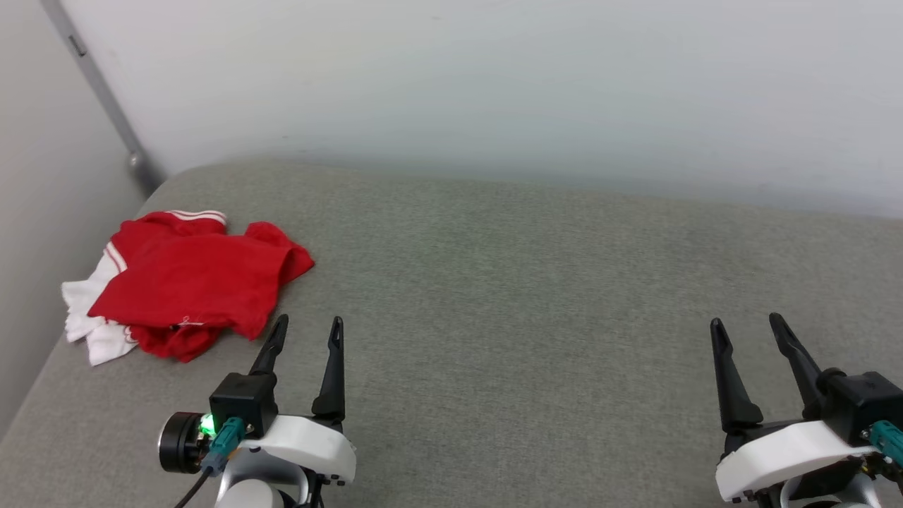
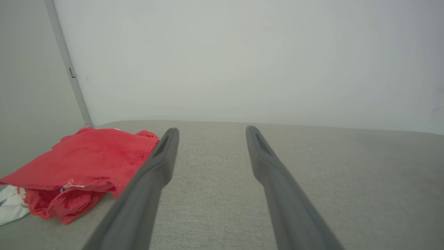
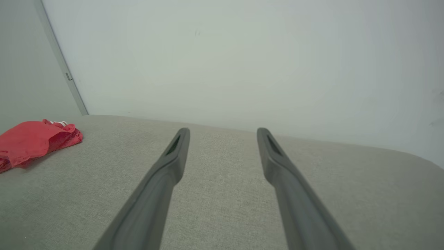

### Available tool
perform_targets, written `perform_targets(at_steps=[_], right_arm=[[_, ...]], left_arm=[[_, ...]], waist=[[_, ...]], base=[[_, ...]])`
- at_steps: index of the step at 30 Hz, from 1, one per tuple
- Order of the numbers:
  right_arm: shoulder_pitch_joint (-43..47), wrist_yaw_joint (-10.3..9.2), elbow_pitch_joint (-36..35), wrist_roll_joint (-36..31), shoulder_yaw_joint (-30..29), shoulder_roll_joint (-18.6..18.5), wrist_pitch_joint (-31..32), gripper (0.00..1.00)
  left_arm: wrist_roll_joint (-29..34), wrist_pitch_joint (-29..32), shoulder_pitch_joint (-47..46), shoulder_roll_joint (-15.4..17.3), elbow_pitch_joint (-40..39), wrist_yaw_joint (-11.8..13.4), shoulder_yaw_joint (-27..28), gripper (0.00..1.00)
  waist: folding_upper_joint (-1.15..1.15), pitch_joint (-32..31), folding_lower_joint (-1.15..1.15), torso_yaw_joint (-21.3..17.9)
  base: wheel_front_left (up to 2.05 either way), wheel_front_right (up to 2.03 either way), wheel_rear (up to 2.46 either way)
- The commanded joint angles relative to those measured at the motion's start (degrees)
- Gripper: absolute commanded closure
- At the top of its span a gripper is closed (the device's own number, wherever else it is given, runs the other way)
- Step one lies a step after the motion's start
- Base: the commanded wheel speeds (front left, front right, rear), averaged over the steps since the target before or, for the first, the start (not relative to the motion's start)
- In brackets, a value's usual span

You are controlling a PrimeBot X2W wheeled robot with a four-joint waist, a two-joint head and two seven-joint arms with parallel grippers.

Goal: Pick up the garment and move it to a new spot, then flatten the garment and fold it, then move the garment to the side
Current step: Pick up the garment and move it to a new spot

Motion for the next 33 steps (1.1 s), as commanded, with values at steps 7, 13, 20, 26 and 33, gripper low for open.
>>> perform_targets(at_steps=[7, 13, 20, 26, 33], right_arm=[[-0.8, -0.02, 0.3, 0.1, 2.6, 0.2, -0.5, 0.00], [-1.7, -0.02, 0.5, -0.1, 3.6, 0.2, -0.6, 0.00], [-2.1, -0.02, 0.6, 0.1, 4.0, 0.2, -0.7, 0.00], [-3.4, -0.02, 0.8, -0.5, 4.8, 0.2, -0.4, 0.00], [-4.1, -0.02, 0.6, -1.2, 5.0, 0.2, -0.3, 0.00]], left_arm=[[-0.3, -0.2, 0.4, 0.3, -0.3, 0.2, 3.3, 0.00], [-0.3, -0.2, 0.9, 0.3, -0.8, 0.1, 4.9, 0.00], [-0.7, -0.2, 1.1, 0.2, -1.4, -0.3, 6.3, 0.00], [-1.1, -0.2, 1.7, 0.1, -2.4, 0.0, 7.2, 0.00], [-1.1, -0.2, 0.7, 0.0, -2.6, 0.1, 7.4, 0.00]], waist=[[0.00, 0.7, 0.00, 11.6], [0.00, 1.3, 0.00, 16.5], [0.00, 2.0, 0.00, 21.1], [0.00, 2.7, 0.00, 21.8], [0.00, 3.3, 0.00, 22.1]], base=[[0.00, 0.00, 0.00], [0.00, 0.00, 0.00], [0.00, 0.00, 0.00], [0.00, 0.00, 0.00], [0.00, 0.00, 0.00]])
